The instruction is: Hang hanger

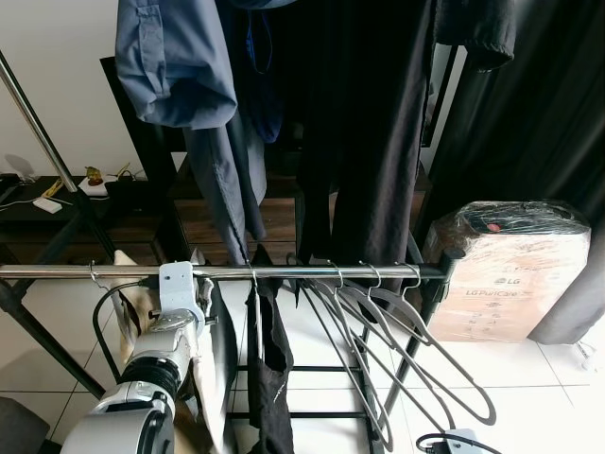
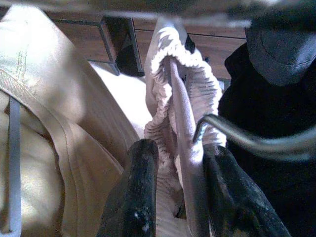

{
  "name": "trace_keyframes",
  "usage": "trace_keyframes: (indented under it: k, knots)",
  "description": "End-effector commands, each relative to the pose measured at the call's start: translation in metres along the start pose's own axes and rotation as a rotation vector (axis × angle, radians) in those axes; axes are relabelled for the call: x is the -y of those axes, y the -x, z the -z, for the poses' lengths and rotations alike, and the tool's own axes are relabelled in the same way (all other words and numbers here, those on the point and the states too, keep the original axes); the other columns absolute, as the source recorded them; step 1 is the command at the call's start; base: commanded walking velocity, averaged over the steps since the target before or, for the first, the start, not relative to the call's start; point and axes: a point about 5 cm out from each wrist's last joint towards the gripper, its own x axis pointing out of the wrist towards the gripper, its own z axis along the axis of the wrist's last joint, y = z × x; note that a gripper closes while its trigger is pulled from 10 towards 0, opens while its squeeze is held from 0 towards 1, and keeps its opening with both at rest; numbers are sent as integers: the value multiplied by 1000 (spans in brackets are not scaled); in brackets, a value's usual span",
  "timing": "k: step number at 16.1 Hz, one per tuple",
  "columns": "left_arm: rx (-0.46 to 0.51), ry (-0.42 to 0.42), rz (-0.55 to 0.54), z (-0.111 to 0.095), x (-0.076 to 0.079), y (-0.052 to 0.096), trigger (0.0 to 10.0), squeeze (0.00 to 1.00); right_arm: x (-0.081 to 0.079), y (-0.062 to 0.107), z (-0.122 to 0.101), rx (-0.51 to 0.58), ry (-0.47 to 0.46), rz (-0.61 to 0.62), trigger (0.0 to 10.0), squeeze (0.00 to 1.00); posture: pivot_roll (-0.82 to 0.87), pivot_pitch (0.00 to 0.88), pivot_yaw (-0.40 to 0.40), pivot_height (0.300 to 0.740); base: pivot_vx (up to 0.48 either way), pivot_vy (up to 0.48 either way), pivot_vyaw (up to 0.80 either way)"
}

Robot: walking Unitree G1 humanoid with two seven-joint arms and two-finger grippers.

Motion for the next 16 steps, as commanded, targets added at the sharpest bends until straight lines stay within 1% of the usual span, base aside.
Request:
trace_keyframes:
  k: [1, 10, 13, 14, 16]
  knots:
    - [-38, 10, -3, 6, 2, 0, 0, 0, -2, 0, -2, 1, 10, -5, 10000, 0, 29, 0, -15, 740, 0, 0, 0]
    - [-41, 8, -5, 8, 1, 0, 0, 0, -2, 0, 0, -3, 14, -7, 10000, 0, 31, 0, -14, 740, 0, 0, 0]
    - [-45, 8, -6, 13, 1, 0, 0, 0, -3, 0, 0, -4, 13, -9, 10000, 0, 31, 0, -8, 740, 0, 0, 0]
    - [-22, -2, -2, 13, 0, 0, 0, 0, -3, 0, 1, -5, 12, -9, 10000, 0, 30, 0, -6, 740, 0, 0, 0]
    - [-8, -9, -1, 13, 0, 1, 0, 0, -3, 0, 1, -6, 12, -9, 10000, 0, 29, 0, -5, 740, 0, 0, 0]
